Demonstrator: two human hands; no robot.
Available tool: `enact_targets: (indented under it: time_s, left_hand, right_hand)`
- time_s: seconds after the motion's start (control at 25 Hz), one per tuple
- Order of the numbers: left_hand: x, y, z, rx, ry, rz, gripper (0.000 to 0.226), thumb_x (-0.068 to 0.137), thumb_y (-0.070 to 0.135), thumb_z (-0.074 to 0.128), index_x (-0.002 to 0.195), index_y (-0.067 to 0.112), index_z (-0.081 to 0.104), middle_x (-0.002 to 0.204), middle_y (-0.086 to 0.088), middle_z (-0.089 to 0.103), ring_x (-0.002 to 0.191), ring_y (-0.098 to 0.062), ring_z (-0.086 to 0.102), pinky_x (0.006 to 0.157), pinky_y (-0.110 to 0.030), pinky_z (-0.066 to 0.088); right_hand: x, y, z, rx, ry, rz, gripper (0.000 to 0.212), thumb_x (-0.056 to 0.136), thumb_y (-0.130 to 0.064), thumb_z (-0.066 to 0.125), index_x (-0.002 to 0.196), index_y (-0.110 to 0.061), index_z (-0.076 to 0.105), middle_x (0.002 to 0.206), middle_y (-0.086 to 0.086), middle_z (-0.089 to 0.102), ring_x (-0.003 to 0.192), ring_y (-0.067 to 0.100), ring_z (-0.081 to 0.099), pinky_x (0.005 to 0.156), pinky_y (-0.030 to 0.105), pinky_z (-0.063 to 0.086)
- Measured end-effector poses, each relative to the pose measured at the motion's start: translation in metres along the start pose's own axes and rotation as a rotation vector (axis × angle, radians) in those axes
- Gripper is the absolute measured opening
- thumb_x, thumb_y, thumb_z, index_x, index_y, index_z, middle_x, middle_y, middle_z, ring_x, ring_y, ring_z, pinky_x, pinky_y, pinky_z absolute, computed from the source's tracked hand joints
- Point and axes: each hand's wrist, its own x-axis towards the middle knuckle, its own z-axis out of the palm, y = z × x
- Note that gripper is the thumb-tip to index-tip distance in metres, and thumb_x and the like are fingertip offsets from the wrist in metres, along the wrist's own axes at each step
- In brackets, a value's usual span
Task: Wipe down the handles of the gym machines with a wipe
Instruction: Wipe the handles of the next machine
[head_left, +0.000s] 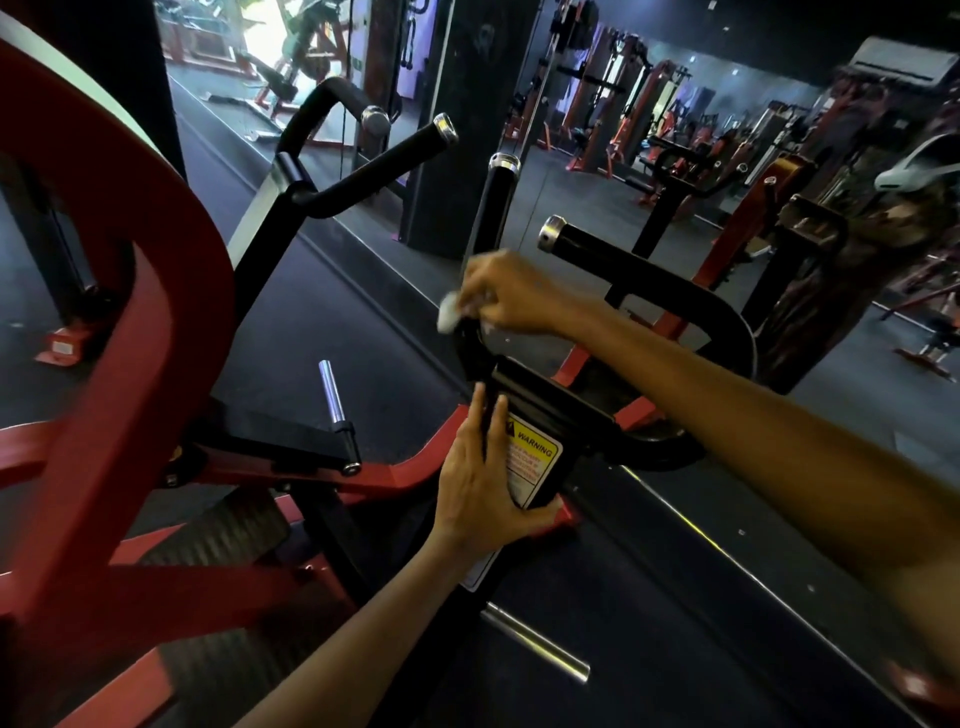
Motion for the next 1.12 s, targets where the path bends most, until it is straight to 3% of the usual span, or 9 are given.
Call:
enact_targets:
  time_s: [0.08,0.16,0.28,0.44,0.56,0.72,0.8,0.92,1.12]
  left_hand:
    - [-0.001,0.004,-0.001,-0.002,-0.016,-0.076,0.122,0.063,0.085,0.049,0.149,0.009,0.007,0.156,-0.015,0.015,0.139,-0.023,0.023,0.102,-0.038,0.036]
    - [-0.001,0.006,-0.003,-0.015,-0.034,-0.133,0.127,0.057,0.082,0.055,0.148,0.008,0.009,0.149,-0.014,0.029,0.133,-0.023,0.032,0.102,-0.038,0.037]
    - [-0.001,0.007,-0.004,-0.059,-0.031,-0.188,0.127,0.052,0.076,0.061,0.148,0.01,0.01,0.143,-0.01,0.036,0.128,-0.022,0.037,0.101,-0.035,0.036]
    - [-0.002,0.008,-0.004,-0.034,-0.078,-0.191,0.128,0.053,0.073,0.062,0.149,0.008,0.008,0.144,-0.01,0.033,0.13,-0.023,0.035,0.104,-0.036,0.036]
    - [-0.002,0.007,-0.005,-0.019,-0.081,-0.182,0.128,0.054,0.072,0.062,0.149,0.005,0.008,0.145,-0.01,0.032,0.131,-0.023,0.033,0.105,-0.034,0.033]
    - [-0.003,0.008,-0.006,-0.038,-0.081,-0.186,0.129,0.053,0.067,0.069,0.149,0.004,0.01,0.145,-0.01,0.032,0.132,-0.023,0.032,0.106,-0.034,0.031]
    - [-0.002,0.008,-0.006,-0.053,-0.079,-0.189,0.129,0.053,0.067,0.068,0.149,0.006,0.009,0.144,-0.01,0.032,0.13,-0.023,0.034,0.104,-0.033,0.032]
    - [-0.002,0.007,-0.006,-0.065,-0.057,-0.172,0.128,0.053,0.065,0.071,0.149,0.008,0.009,0.142,-0.009,0.034,0.127,-0.022,0.037,0.102,-0.033,0.034]
    - [-0.003,0.007,-0.005,-0.055,-0.068,-0.179,0.13,0.052,0.065,0.073,0.149,0.008,0.007,0.143,-0.009,0.033,0.129,-0.023,0.036,0.103,-0.035,0.034]
  right_hand:
    - [0.01,0.003,-0.002,0.054,0.17,0.061,0.019,0.086,-0.003,0.059,0.097,-0.008,0.073,0.09,0.011,0.057,0.081,0.015,0.052,0.063,0.016,0.034]
    - [0.005,-0.005,0.009,-0.038,0.166,0.058,0.021,0.089,-0.003,0.053,0.095,-0.009,0.072,0.092,0.011,0.052,0.084,0.015,0.044,0.068,0.024,0.038]
    - [-0.023,-0.018,0.023,-0.112,0.077,-0.058,0.019,0.089,-0.003,0.053,0.099,-0.008,0.069,0.093,0.009,0.05,0.087,0.02,0.046,0.072,0.034,0.045]
    - [-0.049,-0.02,0.008,-0.176,-0.227,-0.223,0.017,0.091,-0.013,0.056,0.102,-0.01,0.069,0.104,0.006,0.056,0.096,0.017,0.049,0.08,0.033,0.047]
    - [-0.03,-0.012,-0.009,-0.21,-0.36,-0.152,0.019,0.089,-0.006,0.056,0.104,-0.007,0.068,0.109,0.004,0.057,0.101,0.015,0.053,0.081,0.021,0.041]
    - [-0.033,-0.013,0.011,0.009,-0.044,-0.095,0.018,0.086,-0.003,0.06,0.1,-0.004,0.071,0.105,0.013,0.062,0.097,0.023,0.057,0.081,0.025,0.044]
    - [-0.054,-0.013,0.02,0.013,-0.08,-0.187,0.016,0.086,-0.006,0.06,0.096,-0.005,0.072,0.105,0.013,0.061,0.099,0.023,0.054,0.084,0.03,0.046]
    - [-0.051,0.005,-0.001,0.028,-0.213,-0.105,0.018,0.085,0.0,0.059,0.096,-0.004,0.072,0.106,0.011,0.063,0.095,0.012,0.055,0.083,0.018,0.045]
    - [-0.042,-0.002,0.025,0.213,0.204,0.061,0.017,0.081,0.002,0.063,0.096,0.0,0.072,0.099,0.015,0.068,0.087,0.018,0.062,0.08,0.026,0.052]
